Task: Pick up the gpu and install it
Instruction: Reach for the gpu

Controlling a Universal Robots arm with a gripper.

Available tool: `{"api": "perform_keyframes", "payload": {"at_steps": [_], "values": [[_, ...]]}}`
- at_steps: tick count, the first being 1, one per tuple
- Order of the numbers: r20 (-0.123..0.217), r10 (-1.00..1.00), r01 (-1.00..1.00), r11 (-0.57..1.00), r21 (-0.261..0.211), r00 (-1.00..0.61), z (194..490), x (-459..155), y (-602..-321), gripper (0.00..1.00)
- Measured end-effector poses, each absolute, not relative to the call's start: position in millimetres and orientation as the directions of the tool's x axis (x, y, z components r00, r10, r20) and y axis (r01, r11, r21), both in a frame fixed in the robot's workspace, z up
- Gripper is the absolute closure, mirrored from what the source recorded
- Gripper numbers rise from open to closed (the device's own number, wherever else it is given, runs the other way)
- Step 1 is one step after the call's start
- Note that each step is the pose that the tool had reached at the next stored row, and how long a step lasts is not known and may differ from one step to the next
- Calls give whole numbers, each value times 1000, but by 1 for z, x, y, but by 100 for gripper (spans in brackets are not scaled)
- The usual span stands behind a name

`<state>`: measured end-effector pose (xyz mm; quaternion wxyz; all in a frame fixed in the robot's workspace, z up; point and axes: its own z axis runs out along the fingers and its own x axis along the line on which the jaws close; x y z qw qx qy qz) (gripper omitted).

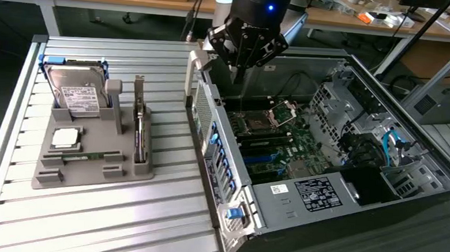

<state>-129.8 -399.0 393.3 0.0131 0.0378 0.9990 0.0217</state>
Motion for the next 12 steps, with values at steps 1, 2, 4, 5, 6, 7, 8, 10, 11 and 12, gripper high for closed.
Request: {"api": "perform_keyframes", "payload": {"at_steps": [1,2,4,5,6,7,8,10,11,12], "values": [[-24,76,75,996,44,-997,393,-131,-399,89],[-24,76,75,996,44,-997,393,-133,-399,89],[-24,76,75,996,44,-997,393,-135,-399,89],[-24,76,75,996,44,-997,393,-136,-399,89],[-24,76,75,996,44,-997,393,-138,-399,89],[-24,76,75,996,44,-997,393,-139,-399,89],[-24,76,75,996,44,-997,393,-139,-399,89],[-24,76,75,996,44,-997,393,-141,-399,89],[-24,76,75,996,44,-997,393,-142,-399,89],[-24,76,75,996,44,-997,393,-143,-399,89]]}}
